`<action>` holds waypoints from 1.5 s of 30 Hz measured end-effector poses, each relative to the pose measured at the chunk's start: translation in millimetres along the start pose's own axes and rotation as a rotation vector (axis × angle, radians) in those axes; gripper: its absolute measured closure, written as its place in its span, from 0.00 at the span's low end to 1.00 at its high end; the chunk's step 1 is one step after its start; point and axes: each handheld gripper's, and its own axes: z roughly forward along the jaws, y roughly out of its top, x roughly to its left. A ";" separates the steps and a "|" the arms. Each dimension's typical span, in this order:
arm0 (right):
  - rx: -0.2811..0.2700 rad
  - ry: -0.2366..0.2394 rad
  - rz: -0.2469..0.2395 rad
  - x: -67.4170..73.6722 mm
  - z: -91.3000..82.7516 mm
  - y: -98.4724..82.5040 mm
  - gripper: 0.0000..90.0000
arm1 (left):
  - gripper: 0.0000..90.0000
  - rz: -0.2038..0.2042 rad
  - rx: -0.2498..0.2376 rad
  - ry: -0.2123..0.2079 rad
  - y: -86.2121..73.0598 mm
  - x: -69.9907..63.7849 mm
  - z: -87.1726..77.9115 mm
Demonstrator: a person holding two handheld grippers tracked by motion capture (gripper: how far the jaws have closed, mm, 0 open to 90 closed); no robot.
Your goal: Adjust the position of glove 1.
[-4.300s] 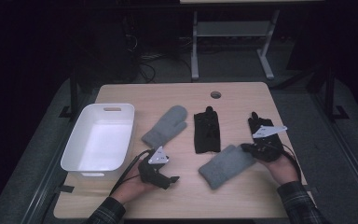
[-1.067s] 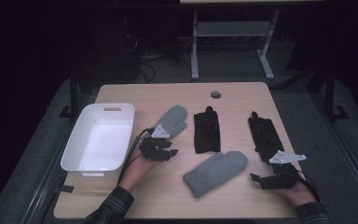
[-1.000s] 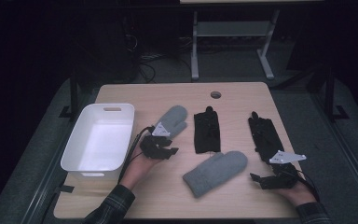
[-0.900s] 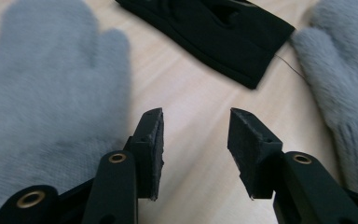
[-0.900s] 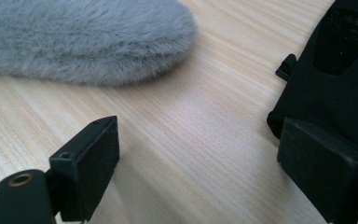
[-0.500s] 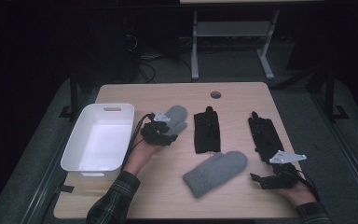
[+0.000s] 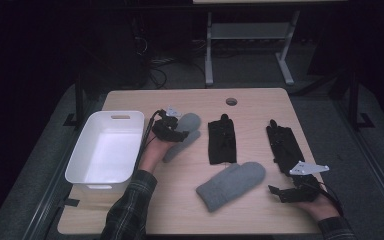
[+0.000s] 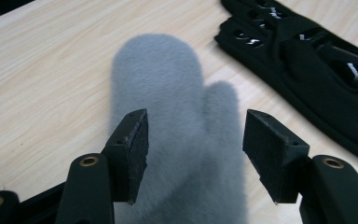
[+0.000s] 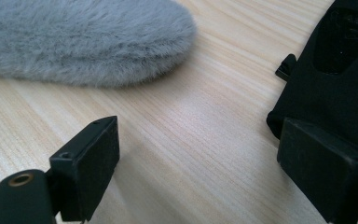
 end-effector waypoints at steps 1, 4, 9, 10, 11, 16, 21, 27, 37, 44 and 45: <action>0.000 0.000 0.000 0.0 0.0 0.0 0.14 | 0.44 0.000 0.000 0.000 0.0 0.0 0.0; 0.001 0.000 0.002 0.1 -0.1 0.1 0.14 | 0.44 -0.003 0.002 0.018 -1.9 4.5 6.6; 0.001 0.000 0.001 0.1 0.0 0.0 0.14 | 0.45 0.000 0.027 0.028 -7.1 9.2 18.4; 0.000 -0.001 0.002 0.3 0.0 0.0 0.14 | 0.45 0.002 0.039 0.028 -8.2 10.0 20.6; 0.000 -0.001 0.002 0.3 0.0 0.0 0.14 | 0.45 0.002 0.039 0.028 -8.2 10.0 20.6; 0.001 0.001 0.002 -0.1 -0.2 0.0 0.14 | 0.44 -0.013 0.075 0.021 -13.7 13.6 30.5; 0.001 0.000 0.002 0.2 -0.1 0.0 0.14 | 0.49 -0.045 0.083 -0.004 -18.3 17.3 35.1; 0.001 0.000 0.002 0.3 -0.1 0.1 0.14 | 0.70 -0.029 0.092 -0.030 -17.8 16.1 35.1; 0.001 0.001 0.002 -0.1 -0.2 0.0 0.14 | 0.87 -0.055 0.088 -0.030 -14.1 12.1 28.9; 0.001 0.001 0.005 -0.2 -0.3 0.0 0.14 | 0.87 -0.070 0.066 -0.067 -9.1 9.4 18.9; 0.001 0.001 0.004 -0.2 -0.2 0.0 0.14 | 0.87 -0.072 0.060 -0.079 -6.9 7.2 15.2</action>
